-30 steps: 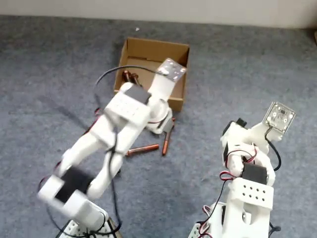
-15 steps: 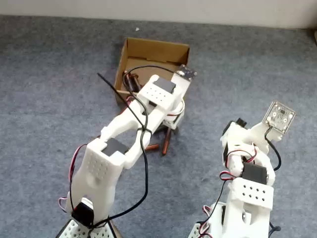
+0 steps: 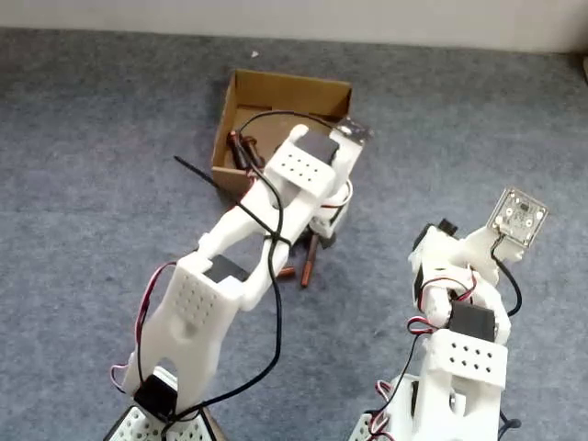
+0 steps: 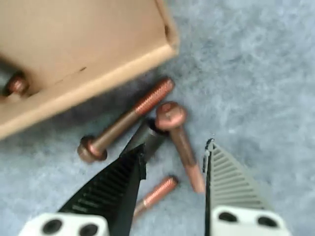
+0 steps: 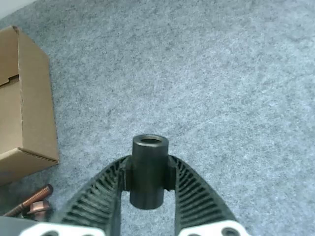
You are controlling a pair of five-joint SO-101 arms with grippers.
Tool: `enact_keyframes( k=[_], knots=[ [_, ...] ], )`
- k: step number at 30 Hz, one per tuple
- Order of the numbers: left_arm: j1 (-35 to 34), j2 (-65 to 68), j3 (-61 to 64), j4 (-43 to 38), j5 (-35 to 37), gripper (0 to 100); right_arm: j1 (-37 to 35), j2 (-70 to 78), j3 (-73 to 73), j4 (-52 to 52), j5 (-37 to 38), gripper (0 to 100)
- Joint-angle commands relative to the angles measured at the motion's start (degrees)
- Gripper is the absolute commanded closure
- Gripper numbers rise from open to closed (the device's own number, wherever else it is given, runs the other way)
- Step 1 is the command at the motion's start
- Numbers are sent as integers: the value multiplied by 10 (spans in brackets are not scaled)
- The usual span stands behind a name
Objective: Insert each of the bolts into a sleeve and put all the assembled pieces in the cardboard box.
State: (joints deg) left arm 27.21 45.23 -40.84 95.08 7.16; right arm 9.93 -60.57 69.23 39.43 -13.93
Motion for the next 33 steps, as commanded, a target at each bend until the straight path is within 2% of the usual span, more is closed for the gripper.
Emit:
enact_keyframes(
  k=[1, 9, 16, 20, 27, 33],
  knots=[
    [15, -81, -6, 27, 9, 800, 7, -15, -15, -13, -7, 995],
    [67, -149, 97, 23, 11, 800, 7, -15, -16, -13, -7, 995],
    [61, -153, 233, -106, 29, 800, 6, -15, -15, -13, -7, 995],
    [41, -153, 272, -167, 30, 800, 6, -15, -15, -13, -7, 995],
    [9, -95, 239, -209, 30, 803, 6, -15, -15, -13, -7, 995],
    [9, -8, 110, -171, 38, 804, 5, -15, -14, -13, -7, 995]
  ],
)
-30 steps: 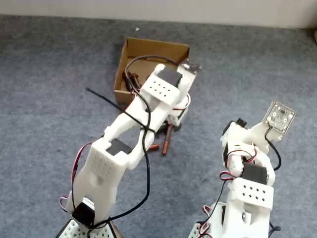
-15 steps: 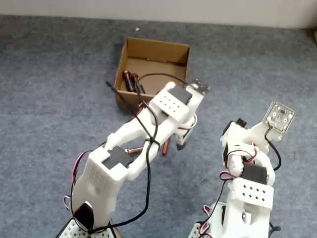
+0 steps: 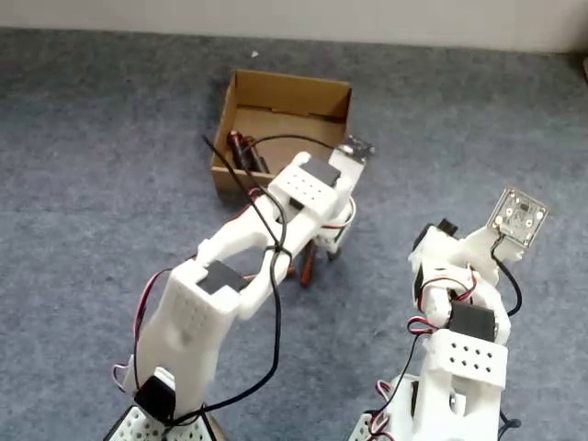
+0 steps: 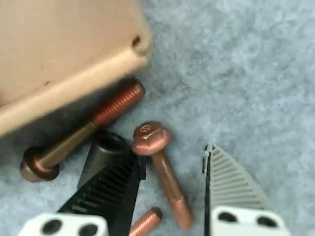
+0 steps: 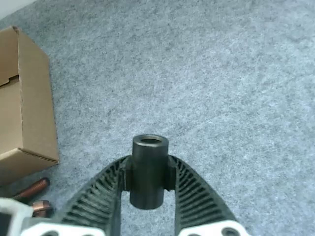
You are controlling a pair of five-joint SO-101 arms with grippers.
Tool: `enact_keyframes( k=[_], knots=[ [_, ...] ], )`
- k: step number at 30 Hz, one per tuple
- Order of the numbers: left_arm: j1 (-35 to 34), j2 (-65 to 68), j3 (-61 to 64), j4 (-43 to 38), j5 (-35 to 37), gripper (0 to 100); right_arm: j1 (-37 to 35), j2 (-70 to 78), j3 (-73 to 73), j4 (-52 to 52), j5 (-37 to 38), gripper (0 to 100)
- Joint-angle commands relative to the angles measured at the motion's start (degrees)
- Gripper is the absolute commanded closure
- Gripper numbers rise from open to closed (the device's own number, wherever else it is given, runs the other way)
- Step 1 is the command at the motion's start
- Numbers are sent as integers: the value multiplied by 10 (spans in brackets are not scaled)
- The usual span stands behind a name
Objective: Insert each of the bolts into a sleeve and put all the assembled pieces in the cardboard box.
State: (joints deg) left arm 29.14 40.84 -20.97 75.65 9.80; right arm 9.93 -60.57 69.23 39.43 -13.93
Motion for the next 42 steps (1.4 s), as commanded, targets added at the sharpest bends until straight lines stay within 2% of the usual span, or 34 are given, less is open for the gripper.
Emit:
enact_keyframes(
  k=[1, 4, 11, 22, 26, 33, 42],
  knots=[
    [-10, 49, -109, 33, 22, 804, 5, -15, -14, -13, -7, 995],
    [-10, 86, -160, 62, 29, 830, 5, -15, -13, -13, -7, 995],
    [-3, 118, -214, 105, 28, 995, 5, -15, -13, -13, -6, 995],
    [15, -20, -219, 211, 25, 995, 4, -15, -15, -12, -3, 995],
    [13, -81, -210, 231, 25, 995, -29, -15, -17, 20, -2, 995],
    [16, -313, -44, 206, 11, 995, -55, -15, -17, 29, -2, 995],
    [-7, -719, 347, -13, -33, 995, -120, -18, -18, 60, -1, 995]
  ],
)
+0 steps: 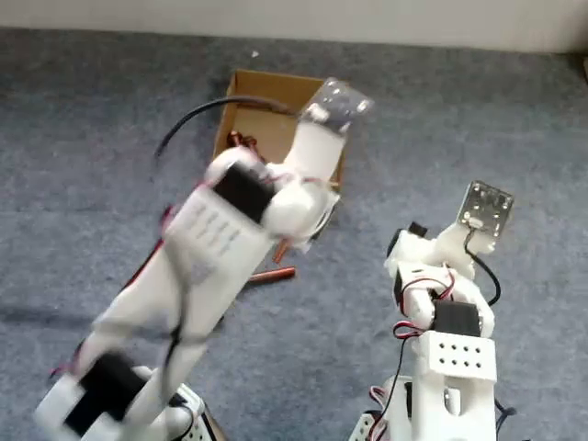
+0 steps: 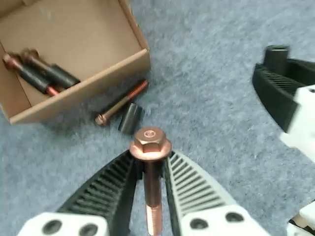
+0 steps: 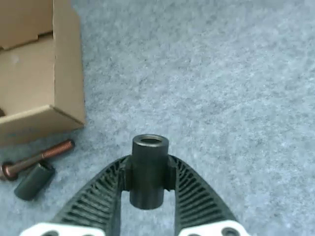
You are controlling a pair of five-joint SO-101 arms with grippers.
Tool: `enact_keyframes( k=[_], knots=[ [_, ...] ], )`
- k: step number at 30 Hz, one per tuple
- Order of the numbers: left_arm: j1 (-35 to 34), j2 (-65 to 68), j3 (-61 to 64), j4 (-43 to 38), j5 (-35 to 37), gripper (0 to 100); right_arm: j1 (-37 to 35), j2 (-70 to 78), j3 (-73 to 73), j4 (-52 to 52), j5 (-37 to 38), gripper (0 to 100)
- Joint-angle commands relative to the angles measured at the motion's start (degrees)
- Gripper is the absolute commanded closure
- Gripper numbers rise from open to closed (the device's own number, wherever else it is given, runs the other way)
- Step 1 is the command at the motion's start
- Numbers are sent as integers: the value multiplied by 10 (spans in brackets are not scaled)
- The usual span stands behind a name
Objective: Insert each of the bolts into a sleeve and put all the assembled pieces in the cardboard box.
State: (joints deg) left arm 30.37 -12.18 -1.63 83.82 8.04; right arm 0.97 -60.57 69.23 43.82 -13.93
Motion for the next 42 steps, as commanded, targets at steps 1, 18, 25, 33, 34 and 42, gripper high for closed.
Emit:
enact_keyframes(
  k=[1, 18, 25, 33, 34, 42],
  knots=[
    [-27, -226, 189, -114, -15, 995, -44, -27, -18, 20, -1, 995],
    [-120, -780, 611, -300, -15, 995, -305, -337, 110, -15, 19, 995],
    [-125, -932, 722, -355, -11, 995, -439, -406, 202, -83, 135, 995],
    [-95, -919, 719, -382, 18, 995, -511, -446, 298, -187, 195, 995],
    [-87, -919, 719, -388, 18, 995, -511, -445, 306, -203, 195, 995],
    [-46, -919, 703, -393, 21, 995, -510, -445, 326, -265, 193, 995]
  ],
)
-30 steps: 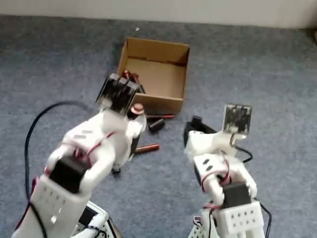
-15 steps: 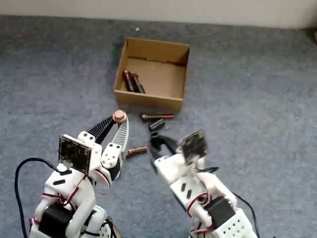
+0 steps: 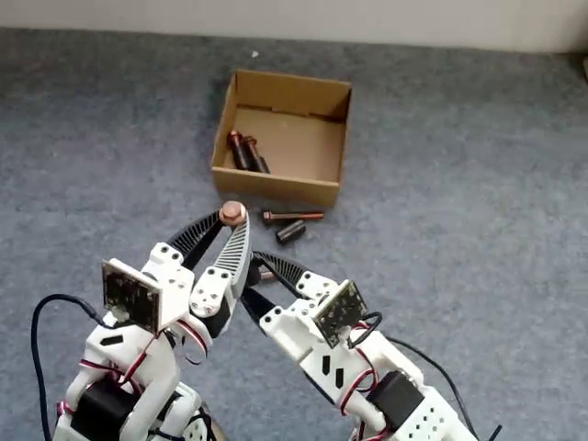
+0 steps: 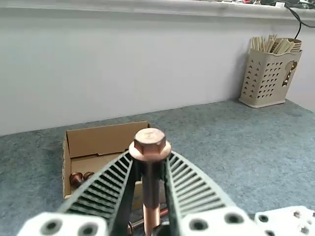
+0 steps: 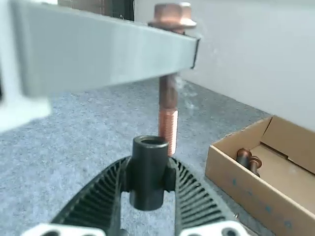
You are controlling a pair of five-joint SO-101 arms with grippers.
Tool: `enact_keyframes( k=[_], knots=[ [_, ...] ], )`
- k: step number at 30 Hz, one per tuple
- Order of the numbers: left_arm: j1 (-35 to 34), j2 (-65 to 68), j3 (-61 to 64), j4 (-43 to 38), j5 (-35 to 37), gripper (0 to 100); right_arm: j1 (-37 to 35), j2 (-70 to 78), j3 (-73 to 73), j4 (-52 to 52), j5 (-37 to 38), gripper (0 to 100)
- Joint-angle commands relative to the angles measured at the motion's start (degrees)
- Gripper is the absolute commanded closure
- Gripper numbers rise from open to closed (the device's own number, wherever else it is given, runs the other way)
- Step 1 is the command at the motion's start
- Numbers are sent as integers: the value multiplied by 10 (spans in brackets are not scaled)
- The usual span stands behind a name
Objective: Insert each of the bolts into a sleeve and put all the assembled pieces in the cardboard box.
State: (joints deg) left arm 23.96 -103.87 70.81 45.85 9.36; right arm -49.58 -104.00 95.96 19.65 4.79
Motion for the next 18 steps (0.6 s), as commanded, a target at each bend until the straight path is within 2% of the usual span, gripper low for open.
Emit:
enact_keyframes(
  k=[1, 11, 18],
  knots=[
    [17, -2, -30, -12, 8, 995, -5, -11, 58, -23, 6, 995],
    [17, -2, -112, -10, 8, 995, -4, -6, 58, -22, 5, 995],
    [22, -2, -116, -9, 8, 995, 22, -10, 58, -30, 5, 995]
  ],
)
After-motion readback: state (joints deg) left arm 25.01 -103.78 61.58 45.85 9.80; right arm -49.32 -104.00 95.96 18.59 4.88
